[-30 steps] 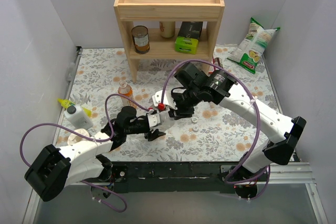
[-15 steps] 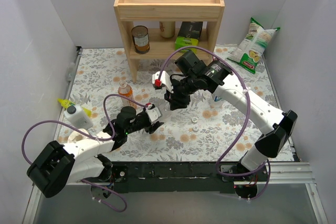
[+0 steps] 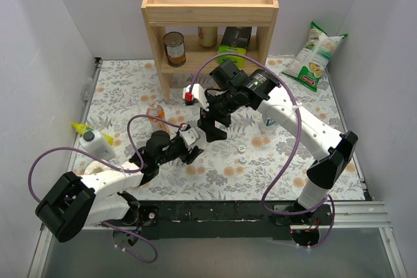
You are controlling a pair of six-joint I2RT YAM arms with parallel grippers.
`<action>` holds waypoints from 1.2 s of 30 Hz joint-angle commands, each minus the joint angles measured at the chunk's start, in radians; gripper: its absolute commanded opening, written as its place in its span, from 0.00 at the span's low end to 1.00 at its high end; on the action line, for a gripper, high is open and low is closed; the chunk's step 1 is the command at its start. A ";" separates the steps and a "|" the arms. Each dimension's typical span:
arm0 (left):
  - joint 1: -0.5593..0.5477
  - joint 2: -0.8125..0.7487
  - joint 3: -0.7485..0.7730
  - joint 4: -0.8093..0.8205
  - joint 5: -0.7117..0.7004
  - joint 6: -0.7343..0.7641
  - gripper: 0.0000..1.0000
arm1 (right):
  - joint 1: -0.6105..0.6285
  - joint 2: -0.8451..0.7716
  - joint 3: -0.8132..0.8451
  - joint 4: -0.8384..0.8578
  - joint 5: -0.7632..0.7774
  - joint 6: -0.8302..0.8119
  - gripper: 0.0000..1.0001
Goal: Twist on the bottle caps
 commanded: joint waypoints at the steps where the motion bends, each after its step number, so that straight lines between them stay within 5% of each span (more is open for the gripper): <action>1: 0.004 -0.024 0.028 0.005 0.056 -0.081 0.00 | 0.014 -0.016 0.103 -0.097 -0.017 -0.002 0.94; 11: 0.006 -0.040 0.055 -0.042 0.423 -0.139 0.00 | -0.026 -0.154 -0.055 0.002 0.071 -0.085 0.95; 36: 0.013 -0.014 0.064 -0.026 0.506 -0.293 0.00 | 0.034 -0.183 -0.072 -0.051 -0.093 -0.248 0.98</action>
